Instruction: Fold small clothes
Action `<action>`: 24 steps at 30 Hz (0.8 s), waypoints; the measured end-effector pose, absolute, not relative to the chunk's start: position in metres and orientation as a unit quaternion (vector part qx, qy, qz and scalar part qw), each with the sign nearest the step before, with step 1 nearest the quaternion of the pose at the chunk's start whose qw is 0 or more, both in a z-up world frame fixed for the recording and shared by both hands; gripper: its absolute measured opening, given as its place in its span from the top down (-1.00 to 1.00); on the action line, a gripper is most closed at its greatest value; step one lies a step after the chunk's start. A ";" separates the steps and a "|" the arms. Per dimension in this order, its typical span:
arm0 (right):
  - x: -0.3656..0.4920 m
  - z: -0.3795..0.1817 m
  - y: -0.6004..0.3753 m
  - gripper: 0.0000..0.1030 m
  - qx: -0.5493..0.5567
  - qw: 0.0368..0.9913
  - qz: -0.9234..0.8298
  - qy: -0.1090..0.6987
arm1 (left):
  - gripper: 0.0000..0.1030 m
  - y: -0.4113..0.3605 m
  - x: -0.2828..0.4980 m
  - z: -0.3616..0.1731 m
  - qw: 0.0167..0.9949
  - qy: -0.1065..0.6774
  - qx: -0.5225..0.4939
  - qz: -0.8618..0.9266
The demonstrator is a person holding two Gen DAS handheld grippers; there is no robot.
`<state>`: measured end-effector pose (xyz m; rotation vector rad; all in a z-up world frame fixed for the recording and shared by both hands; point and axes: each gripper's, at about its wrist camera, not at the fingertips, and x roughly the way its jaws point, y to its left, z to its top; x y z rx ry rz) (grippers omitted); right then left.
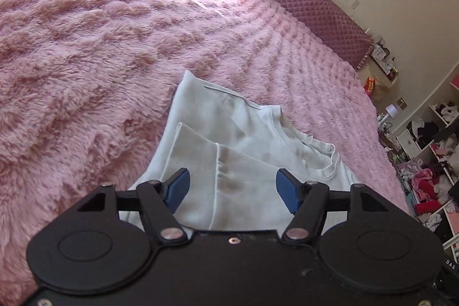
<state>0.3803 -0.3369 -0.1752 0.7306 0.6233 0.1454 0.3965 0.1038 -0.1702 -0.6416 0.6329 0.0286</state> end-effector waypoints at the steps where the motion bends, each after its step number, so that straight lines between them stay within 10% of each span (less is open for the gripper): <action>1: 0.388 -0.180 -0.336 -0.13 0.356 0.880 0.064 0.307 | -0.29 0.099 0.407 -0.176 0.895 0.323 -0.309 0.006; 8: 0.396 -0.216 -0.358 0.36 0.369 0.867 0.022 0.335 | -0.32 0.088 0.432 -0.209 0.890 0.378 -0.255 0.015; 24: 0.211 -0.161 -0.426 -0.02 0.313 0.857 0.118 0.393 | -0.69 0.154 0.238 -0.163 0.863 0.417 -0.280 -0.047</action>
